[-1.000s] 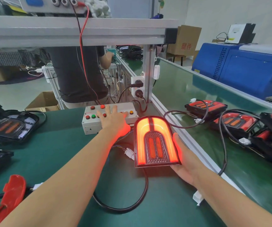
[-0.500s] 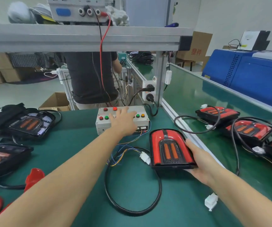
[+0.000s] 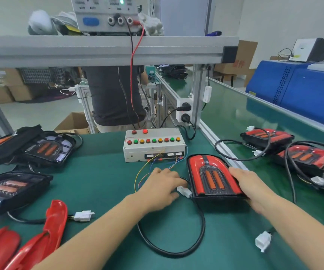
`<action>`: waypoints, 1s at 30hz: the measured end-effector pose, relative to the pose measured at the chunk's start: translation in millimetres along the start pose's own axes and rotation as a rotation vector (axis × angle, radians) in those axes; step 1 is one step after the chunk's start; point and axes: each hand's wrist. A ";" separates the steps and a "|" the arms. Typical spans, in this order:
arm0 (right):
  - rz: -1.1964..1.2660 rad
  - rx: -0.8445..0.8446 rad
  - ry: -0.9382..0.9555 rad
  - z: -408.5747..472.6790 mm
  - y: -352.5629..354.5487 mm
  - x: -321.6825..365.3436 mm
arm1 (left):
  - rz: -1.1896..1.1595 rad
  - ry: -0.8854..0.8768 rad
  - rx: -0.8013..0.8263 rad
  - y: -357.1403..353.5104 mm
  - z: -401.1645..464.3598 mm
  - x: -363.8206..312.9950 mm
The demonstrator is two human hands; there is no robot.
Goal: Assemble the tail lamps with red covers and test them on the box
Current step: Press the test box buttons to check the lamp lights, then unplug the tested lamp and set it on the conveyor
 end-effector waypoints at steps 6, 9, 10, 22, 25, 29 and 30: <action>-0.478 -0.164 0.209 -7.2 1.2 7.6 | -0.177 0.080 -0.123 19.3 -5.5 15.7; -0.767 -0.505 0.609 -26.8 -12.0 25.0 | -0.296 0.072 -0.210 42.9 -12.3 21.7; -0.809 -0.506 0.732 -35.0 -19.9 32.6 | -0.318 0.063 -0.222 49.8 -13.8 21.4; -1.263 -0.391 0.907 -56.3 -78.4 68.9 | -0.173 0.031 -0.320 53.0 -18.4 17.0; -1.249 -0.527 0.904 -60.3 -72.3 67.6 | -0.035 0.189 -0.339 52.7 -17.5 32.5; -0.809 -0.546 0.730 -47.8 -39.8 69.1 | -0.086 0.312 -0.264 46.5 -29.5 57.4; -0.657 -0.476 0.650 -41.7 -30.5 69.0 | -0.111 0.297 -0.245 42.9 -29.4 57.1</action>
Point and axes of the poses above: each hand's wrist, its own z-axis towards the middle knuckle, its own y-axis out of the back of the hand, x = y × z, and after that the axes turned 13 degrees about -z, right-handed
